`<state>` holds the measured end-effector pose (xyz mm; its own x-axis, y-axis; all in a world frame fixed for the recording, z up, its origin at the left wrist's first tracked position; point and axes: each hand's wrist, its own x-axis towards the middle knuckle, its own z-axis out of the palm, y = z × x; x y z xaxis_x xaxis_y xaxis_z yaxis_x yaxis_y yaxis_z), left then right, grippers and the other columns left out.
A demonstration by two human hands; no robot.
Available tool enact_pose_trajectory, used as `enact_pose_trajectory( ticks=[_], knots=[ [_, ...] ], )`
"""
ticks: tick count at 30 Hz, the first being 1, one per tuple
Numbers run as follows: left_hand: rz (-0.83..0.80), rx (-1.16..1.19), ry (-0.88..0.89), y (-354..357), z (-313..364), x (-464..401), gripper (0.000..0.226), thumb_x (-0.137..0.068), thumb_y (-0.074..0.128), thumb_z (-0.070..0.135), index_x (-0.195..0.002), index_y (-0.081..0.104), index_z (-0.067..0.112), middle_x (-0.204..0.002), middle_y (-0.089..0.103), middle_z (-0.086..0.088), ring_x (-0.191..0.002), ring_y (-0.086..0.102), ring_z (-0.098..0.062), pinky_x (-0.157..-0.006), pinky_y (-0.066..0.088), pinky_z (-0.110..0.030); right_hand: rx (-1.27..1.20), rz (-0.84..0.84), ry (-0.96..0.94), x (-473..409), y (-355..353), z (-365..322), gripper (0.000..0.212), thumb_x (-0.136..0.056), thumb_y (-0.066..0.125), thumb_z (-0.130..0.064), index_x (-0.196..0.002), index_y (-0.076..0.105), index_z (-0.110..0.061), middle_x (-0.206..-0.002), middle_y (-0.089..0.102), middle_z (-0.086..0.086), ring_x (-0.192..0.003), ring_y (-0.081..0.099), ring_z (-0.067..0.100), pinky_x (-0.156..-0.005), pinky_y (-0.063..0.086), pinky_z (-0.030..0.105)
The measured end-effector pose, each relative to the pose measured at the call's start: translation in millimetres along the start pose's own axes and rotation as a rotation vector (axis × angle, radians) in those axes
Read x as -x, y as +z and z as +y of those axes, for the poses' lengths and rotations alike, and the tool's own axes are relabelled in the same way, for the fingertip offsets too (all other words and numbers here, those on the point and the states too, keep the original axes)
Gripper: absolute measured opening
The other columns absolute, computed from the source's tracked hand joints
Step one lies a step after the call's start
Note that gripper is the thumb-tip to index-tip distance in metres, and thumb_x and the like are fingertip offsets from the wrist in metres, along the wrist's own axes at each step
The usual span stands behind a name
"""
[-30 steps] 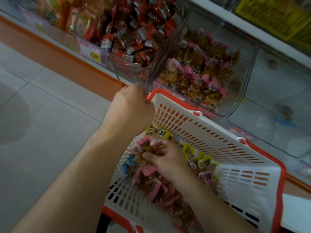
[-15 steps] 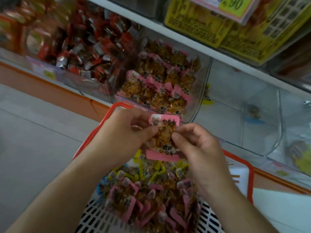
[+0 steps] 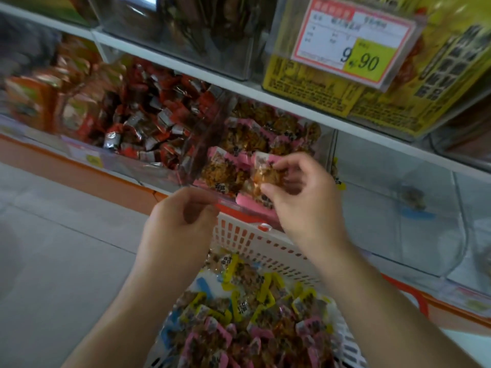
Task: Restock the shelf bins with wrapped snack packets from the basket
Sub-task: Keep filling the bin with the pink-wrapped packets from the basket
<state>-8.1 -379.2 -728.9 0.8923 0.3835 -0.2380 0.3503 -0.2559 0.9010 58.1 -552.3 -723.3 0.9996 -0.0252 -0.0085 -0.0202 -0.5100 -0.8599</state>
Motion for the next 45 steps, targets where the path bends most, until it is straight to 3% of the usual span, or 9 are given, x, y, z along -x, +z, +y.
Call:
enact_pose_trajectory(
  ticks=[6, 12, 20, 24, 30, 32, 34, 38, 45],
  knots=[
    [-0.005, -0.006, -0.037, -11, 4, -2, 0.022, -0.098, 0.063, 0.012, -0.092, 0.072, 0.031, -0.081, 0.075, 0.010, -0.072, 0.067, 0.002, -0.048, 0.046, -0.009, 0.256, -0.108, -0.024, -42, 48, 6, 0.030, -0.092, 0.084, -0.023, -0.101, 0.057, -0.033, -0.097, 0.063, -0.021, -0.078, 0.057, -0.008, -0.052, 0.040, 0.006],
    [-0.001, -0.096, -0.021, -17, 1, -7, 0.020, -0.098, 0.059, 0.018, -0.097, 0.070, 0.035, -0.091, 0.073, 0.016, -0.077, 0.066, 0.001, -0.053, 0.043, -0.002, 0.608, -0.127, -0.138, -39, 61, 15, 0.032, -0.094, 0.080, -0.030, -0.108, 0.051, -0.034, -0.111, 0.048, -0.009, -0.103, 0.048, 0.015, -0.075, 0.041, 0.031],
    [0.020, -0.169, -0.026, -21, 1, -10, 0.020, -0.098, 0.058, 0.017, -0.096, 0.071, 0.032, -0.088, 0.073, 0.015, -0.073, 0.065, 0.007, -0.044, 0.044, -0.010, 0.567, -0.081, -0.163, -34, 55, 17, 0.029, -0.092, 0.081, -0.038, -0.109, 0.059, -0.031, -0.120, 0.033, -0.007, -0.115, 0.044, 0.016, -0.082, 0.038, 0.022],
    [0.075, -0.282, 0.012, -28, 5, -14, 0.019, -0.094, 0.059, 0.022, -0.100, 0.073, 0.035, -0.090, 0.070, 0.017, -0.079, 0.064, -0.001, -0.058, 0.043, -0.017, 0.472, -0.012, -0.266, 6, 25, 8, 0.009, -0.101, 0.064, -0.026, -0.106, 0.057, -0.026, -0.114, 0.043, -0.009, -0.098, 0.046, 0.004, -0.070, 0.035, 0.006],
    [-0.050, -0.542, -0.107, -36, -14, -6, 0.051, -0.090, 0.059, 0.025, -0.140, 0.049, 0.021, -0.138, 0.052, -0.007, -0.123, 0.053, -0.030, -0.091, 0.045, -0.038, 0.431, -0.684, 0.126, 112, 48, 59, 0.015, -0.098, 0.062, -0.023, -0.095, 0.055, -0.035, -0.087, 0.044, -0.002, -0.077, 0.049, 0.005, -0.074, 0.042, 0.028],
    [-0.165, -0.629, -0.194, -36, -20, 0, 0.043, -0.094, 0.056, 0.020, -0.135, 0.045, 0.011, -0.133, 0.055, -0.014, -0.114, 0.057, -0.034, -0.085, 0.047, -0.038, 0.619, -0.910, 0.110, 140, 71, 86, 0.014, -0.101, 0.062, -0.036, -0.114, 0.058, -0.032, -0.107, 0.055, -0.003, -0.099, 0.056, 0.012, -0.086, 0.050, 0.037],
    [-0.274, -0.688, -0.230, -35, -27, 3, 0.030, -0.098, 0.051, 0.012, -0.127, 0.045, 0.008, -0.107, 0.061, -0.011, -0.087, 0.061, -0.025, -0.067, 0.051, -0.036, 0.768, -0.971, 0.092, 161, 93, 101, 0.048, -0.101, 0.060, -0.046, -0.144, 0.050, -0.026, -0.140, 0.052, 0.000, -0.129, 0.053, 0.024, -0.104, 0.049, 0.044],
    [-0.325, -0.756, -0.198, -38, -31, 4, 0.027, -0.098, 0.050, 0.005, -0.125, 0.046, 0.009, -0.091, 0.060, -0.005, -0.075, 0.059, -0.017, -0.056, 0.049, -0.031, 0.872, -0.957, 0.004, 180, 123, 112, 0.070, -0.097, 0.069, -0.035, -0.157, 0.036, -0.016, -0.151, 0.048, 0.008, -0.140, 0.044, 0.033, -0.113, 0.042, 0.045],
    [-0.235, -0.670, -0.244, -42, -28, -1, 0.040, -0.095, 0.061, 0.019, -0.133, 0.049, 0.012, -0.115, 0.058, -0.007, -0.092, 0.059, -0.020, -0.064, 0.048, -0.030, 0.580, -0.889, 0.231, 167, 118, 99, 0.017, -0.092, 0.076, -0.023, -0.096, 0.059, -0.028, -0.100, 0.067, -0.005, -0.092, 0.067, 0.019, -0.072, 0.053, 0.036]
  ],
)
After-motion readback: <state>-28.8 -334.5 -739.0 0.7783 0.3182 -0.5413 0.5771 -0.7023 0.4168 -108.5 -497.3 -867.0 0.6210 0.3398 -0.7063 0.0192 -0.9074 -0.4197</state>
